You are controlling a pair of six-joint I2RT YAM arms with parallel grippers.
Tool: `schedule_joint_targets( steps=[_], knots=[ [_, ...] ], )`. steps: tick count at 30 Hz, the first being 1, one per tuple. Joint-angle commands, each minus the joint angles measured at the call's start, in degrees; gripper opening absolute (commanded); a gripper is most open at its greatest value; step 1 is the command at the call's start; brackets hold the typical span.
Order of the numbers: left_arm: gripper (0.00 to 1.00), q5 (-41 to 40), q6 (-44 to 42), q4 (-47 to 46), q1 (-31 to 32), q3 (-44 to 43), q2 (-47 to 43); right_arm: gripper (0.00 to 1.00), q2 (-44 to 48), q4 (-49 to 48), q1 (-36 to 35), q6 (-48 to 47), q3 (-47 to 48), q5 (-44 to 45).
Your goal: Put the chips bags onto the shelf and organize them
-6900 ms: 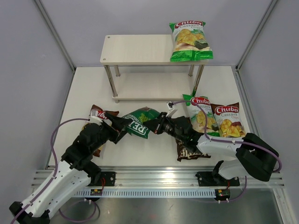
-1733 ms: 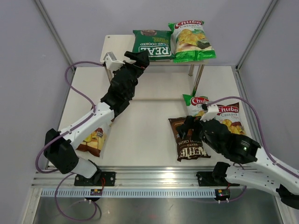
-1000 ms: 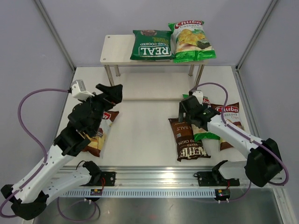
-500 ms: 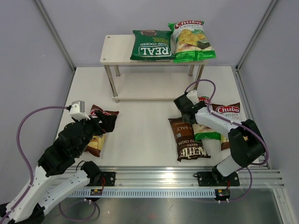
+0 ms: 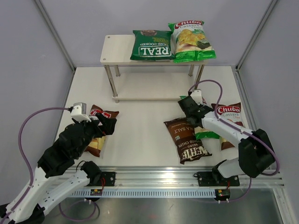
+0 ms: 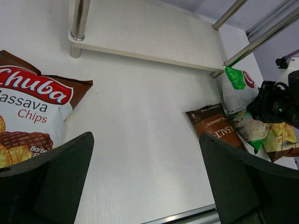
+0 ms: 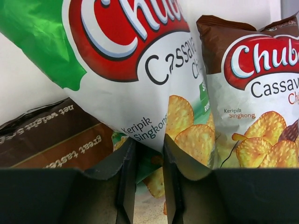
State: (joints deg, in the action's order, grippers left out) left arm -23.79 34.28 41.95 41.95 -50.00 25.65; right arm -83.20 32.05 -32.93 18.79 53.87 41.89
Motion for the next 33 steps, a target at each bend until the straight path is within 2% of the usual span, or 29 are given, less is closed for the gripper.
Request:
schedule_joint_targets(
  steps=[1,3,10,15,18,19,23,28,33],
  knots=[
    [0.99,1.9,-1.1,-2.6,0.2,0.5,1.3,0.04,8.5,-1.3,-1.0,0.1,0.1,-4.5],
    [0.99,2.6,-1.0,-3.5,0.2,0.7,2.6,0.0,12.0,-2.1,-1.8,-0.8,-0.5,-6.4],
    [0.99,8.1,1.7,-8.4,0.2,1.7,5.0,0.0,27.0,-5.3,-2.5,-5.1,-3.7,-16.2],
    [0.99,7.3,6.0,-8.6,0.2,0.5,5.6,0.0,29.5,-4.6,-5.3,-6.0,-3.0,-18.6],
    [0.99,4.7,9.4,-6.5,0.2,-1.3,6.3,0.0,28.7,-4.4,-11.8,-9.1,-2.5,-17.3],
    [0.99,4.8,9.9,-6.3,0.2,-1.6,6.6,0.0,28.5,-4.9,-16.2,-9.7,-2.5,-16.6],
    [0.99,4.8,14.2,-3.6,0.2,-4.3,8.7,0.0,27.3,-7.7,-25.3,-13.2,-4.0,-13.5],
    [0.99,8.4,18.4,0.3,0.1,-6.3,10.5,0.0,27.5,-16.7,-36.4,-18.6,-7.3,-8.2],
    [0.99,10.2,27.1,7.9,0.1,-8.3,10.7,0.0,24.0,-28.4,-47.7,-33.2,-9.7,-1.3]
  ],
)
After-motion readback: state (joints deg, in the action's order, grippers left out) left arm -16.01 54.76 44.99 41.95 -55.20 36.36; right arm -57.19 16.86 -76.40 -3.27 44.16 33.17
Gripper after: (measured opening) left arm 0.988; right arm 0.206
